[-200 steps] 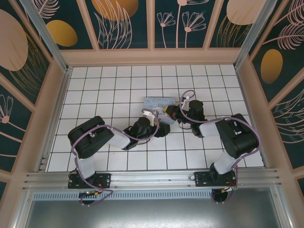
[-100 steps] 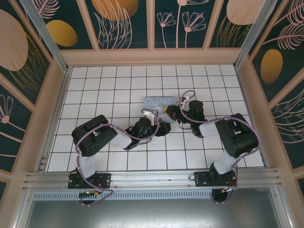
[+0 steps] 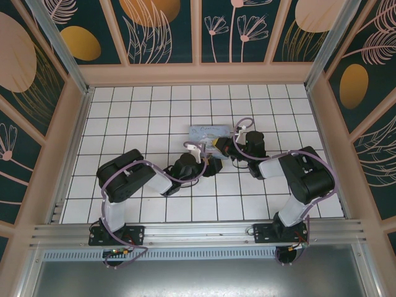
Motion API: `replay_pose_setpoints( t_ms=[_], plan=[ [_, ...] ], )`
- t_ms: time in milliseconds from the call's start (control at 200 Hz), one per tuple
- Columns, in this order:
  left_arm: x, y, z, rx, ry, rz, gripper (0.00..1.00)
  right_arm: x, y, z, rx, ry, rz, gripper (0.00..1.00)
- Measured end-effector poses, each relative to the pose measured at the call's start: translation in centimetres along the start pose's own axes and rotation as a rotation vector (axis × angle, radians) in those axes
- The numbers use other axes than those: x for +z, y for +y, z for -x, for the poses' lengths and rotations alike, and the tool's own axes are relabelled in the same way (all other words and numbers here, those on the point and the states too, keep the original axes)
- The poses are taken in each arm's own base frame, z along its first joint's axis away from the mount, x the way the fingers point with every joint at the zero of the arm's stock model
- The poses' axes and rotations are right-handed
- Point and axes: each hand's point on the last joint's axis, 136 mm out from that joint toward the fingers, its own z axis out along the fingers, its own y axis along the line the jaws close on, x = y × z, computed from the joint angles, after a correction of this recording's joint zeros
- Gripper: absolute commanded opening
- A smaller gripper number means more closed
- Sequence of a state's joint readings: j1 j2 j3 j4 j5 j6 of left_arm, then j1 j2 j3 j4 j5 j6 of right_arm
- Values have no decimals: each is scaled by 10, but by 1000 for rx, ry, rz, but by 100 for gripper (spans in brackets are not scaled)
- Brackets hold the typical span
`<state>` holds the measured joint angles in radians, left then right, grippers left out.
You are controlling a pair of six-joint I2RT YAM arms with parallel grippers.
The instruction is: Unlock the padlock with the key
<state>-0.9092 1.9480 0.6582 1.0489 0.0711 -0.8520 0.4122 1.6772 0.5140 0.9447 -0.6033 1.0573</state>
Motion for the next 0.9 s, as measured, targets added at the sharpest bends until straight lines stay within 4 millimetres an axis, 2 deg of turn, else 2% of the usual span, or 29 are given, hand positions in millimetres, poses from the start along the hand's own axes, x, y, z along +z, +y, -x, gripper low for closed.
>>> replay_pose_setpoints(
  t_ms=[325, 701, 806, 901],
  plan=[
    [4, 6, -1, -36, -8, 12, 74, 0, 0, 0, 0, 1, 0, 0],
    [11, 8, -2, -52, -6, 32, 60, 1, 0, 0, -1, 1, 3, 0],
    [13, 7, -5, -54, 1, 35, 53, 1, -1, -1, 1, 1, 2, 0],
    [13, 9, -6, -61, 0, 47, 51, 1, 0, 0, 1, 1, 3, 0]
  ],
)
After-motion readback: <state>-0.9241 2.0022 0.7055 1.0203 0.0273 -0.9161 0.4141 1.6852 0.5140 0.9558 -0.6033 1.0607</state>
